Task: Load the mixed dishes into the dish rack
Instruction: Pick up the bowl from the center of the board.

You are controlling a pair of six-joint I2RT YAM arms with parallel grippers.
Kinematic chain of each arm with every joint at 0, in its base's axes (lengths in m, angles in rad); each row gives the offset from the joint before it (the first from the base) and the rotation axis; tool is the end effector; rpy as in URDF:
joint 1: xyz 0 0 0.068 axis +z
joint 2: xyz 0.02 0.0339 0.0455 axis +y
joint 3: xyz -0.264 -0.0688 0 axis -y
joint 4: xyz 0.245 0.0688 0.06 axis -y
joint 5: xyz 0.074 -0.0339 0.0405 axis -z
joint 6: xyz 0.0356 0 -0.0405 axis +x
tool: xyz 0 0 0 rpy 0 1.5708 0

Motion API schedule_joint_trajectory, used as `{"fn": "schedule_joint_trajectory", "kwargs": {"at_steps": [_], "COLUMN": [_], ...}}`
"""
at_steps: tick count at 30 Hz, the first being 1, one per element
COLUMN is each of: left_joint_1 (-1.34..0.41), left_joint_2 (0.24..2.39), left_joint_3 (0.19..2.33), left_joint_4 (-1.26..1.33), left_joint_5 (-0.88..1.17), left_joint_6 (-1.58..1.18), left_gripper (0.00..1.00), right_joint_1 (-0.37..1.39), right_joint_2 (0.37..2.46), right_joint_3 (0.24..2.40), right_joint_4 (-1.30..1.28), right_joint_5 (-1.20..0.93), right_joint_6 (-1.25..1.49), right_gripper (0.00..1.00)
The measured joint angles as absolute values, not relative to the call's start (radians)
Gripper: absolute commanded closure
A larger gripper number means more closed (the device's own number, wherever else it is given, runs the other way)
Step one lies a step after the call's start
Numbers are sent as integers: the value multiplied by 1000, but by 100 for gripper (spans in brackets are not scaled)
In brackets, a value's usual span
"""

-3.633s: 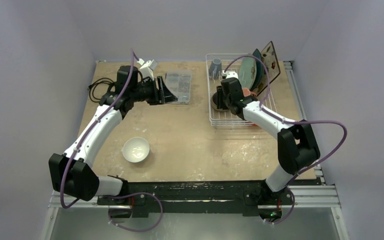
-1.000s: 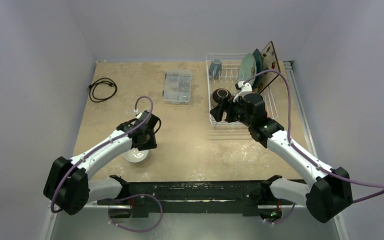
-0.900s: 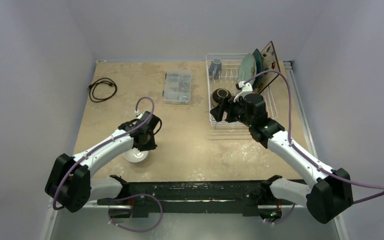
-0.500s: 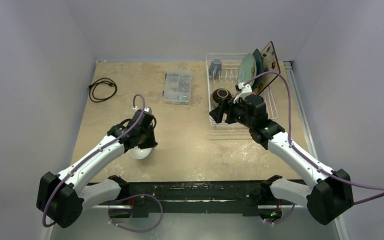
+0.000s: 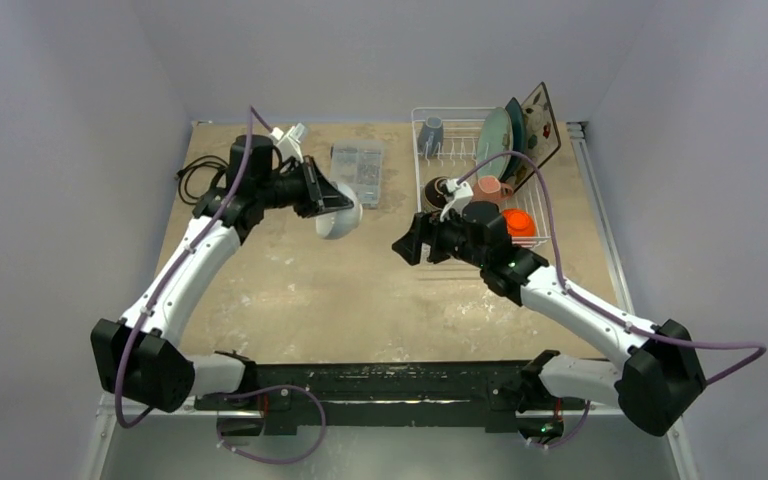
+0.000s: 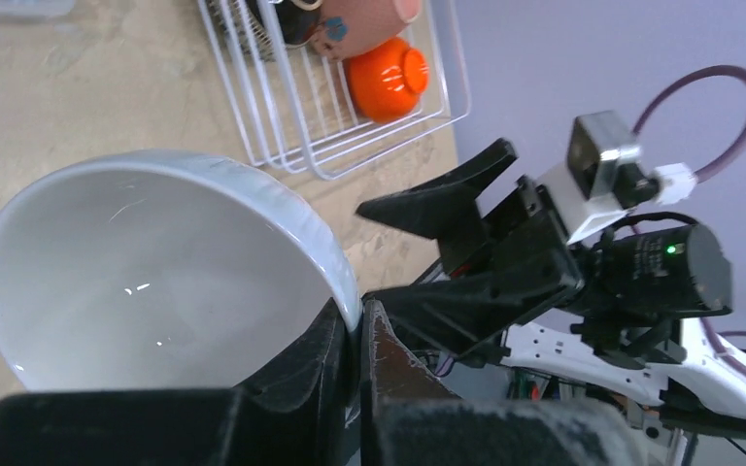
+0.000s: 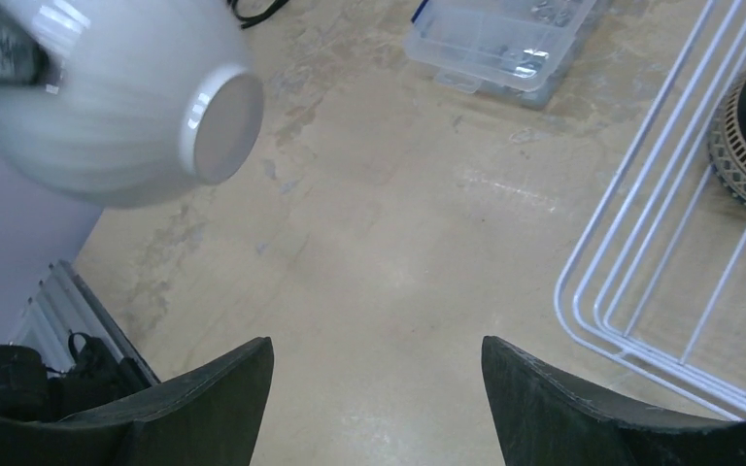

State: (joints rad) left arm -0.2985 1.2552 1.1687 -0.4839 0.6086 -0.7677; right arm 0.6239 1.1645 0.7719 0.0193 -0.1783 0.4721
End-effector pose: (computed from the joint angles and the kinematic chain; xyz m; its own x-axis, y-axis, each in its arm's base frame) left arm 0.2561 -0.1001 0.3473 -0.8583 -0.3321 -0.3912 0.1461 0.5727 -0.8067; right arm 0.2126 0.1608 0.2779 -0.5860 0.1296 -0.7999 -0.4968 0.7223 0.4810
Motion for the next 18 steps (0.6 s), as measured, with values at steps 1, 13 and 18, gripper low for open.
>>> {"fn": "schedule_joint_trajectory", "kwargs": {"at_steps": [1, 13, 18], "left_joint_1": [-292, -284, -284], "left_joint_2": [1284, 1354, 1355], "left_joint_3": [1200, 1052, 1047], "left_joint_4": [-461, -196, -178], "left_joint_5": [638, 818, 818], "left_joint_6": [-768, -855, -855], "left_gripper": [100, 100, 100], "right_joint_1": [640, 835, 928], "right_joint_2": [1165, 1174, 1264], "right_joint_3": [772, 746, 751], "right_joint_4": [22, 239, 389], "right_joint_5": [-175, -44, 43], "right_joint_6": [474, 480, 516], "right_gripper": [20, 1, 1]}}
